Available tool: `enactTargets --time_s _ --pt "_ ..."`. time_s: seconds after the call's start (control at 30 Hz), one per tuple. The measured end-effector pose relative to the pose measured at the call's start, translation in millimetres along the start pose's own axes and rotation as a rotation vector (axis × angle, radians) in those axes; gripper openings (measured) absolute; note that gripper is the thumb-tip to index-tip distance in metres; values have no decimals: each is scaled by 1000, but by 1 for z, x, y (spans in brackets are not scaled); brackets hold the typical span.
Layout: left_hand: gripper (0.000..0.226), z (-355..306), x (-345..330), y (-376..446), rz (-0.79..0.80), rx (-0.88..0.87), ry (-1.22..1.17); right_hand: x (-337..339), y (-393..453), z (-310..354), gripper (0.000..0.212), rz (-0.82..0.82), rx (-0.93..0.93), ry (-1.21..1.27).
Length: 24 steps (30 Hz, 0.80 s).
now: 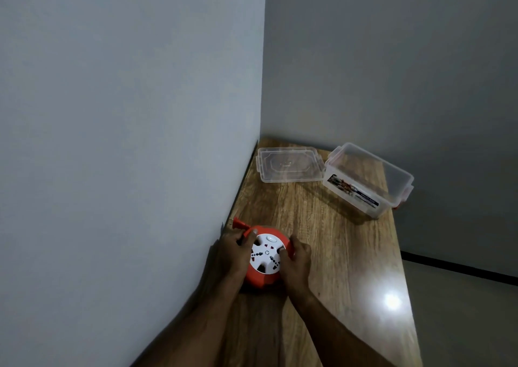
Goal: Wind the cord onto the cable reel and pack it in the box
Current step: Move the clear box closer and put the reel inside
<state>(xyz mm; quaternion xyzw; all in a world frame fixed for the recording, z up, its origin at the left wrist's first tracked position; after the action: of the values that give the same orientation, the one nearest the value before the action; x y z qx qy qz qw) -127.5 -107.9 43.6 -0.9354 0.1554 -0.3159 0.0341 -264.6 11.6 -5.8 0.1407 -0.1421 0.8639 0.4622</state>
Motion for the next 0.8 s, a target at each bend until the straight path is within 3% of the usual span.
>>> enactTargets --time_s 0.47,0.67,0.8 --pt "29 10 -8 4 -110 123 -8 -5 -2 -6 53 32 26 -173" --pt "37 -6 -1 0 -261 166 -83 -5 3 -8 59 31 10 -68" --pt "26 -25 -5 6 -233 110 -155 9 10 -1 57 -59 7 23"
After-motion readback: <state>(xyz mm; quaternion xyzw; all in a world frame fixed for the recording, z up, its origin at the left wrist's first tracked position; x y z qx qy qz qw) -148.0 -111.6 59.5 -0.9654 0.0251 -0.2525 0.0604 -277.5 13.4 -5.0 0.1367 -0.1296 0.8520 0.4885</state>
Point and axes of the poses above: each hand's wrist, its own y-axis towards the middle knuckle, its own x-axis out of the back of the hand, z = x × y, the point moved 5 cm from there along y, towards the middle knuckle, and after that the axes turned 3 degrees about x, right-handed, at the moved point
